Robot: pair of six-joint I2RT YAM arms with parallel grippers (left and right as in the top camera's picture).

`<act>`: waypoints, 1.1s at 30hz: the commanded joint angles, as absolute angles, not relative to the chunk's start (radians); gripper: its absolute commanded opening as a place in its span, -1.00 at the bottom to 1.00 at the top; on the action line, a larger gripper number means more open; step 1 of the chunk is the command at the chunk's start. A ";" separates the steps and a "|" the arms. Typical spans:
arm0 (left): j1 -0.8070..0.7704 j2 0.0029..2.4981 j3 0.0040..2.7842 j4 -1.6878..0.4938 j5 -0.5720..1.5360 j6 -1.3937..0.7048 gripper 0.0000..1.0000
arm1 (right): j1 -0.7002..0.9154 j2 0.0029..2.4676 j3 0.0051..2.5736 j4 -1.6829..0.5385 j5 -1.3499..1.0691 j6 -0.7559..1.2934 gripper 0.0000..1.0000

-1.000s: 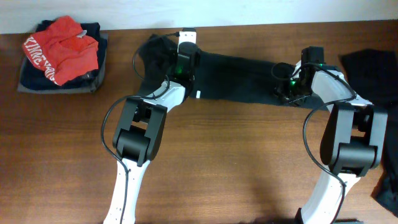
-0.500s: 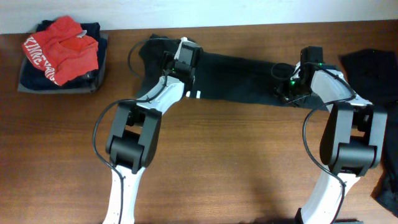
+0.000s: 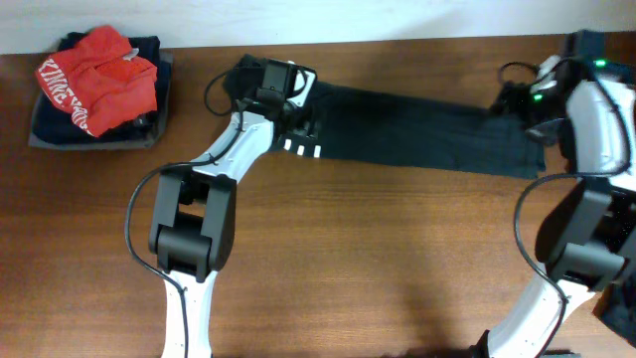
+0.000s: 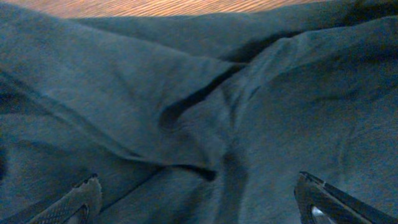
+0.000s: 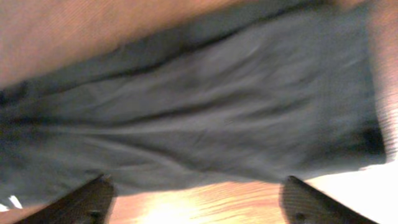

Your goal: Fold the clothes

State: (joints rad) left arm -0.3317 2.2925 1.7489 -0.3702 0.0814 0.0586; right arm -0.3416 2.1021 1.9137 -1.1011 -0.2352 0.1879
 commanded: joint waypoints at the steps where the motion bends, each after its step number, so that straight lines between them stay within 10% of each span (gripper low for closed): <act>1: -0.308 2.252 1.756 -0.387 0.134 0.045 0.97 | -0.412 2.072 1.940 -1.112 -0.133 0.037 0.96; 33: -0.288 2.255 1.755 -0.491 0.135 0.045 0.97 | -0.609 2.362 1.921 -1.085 -0.442 -0.187 0.99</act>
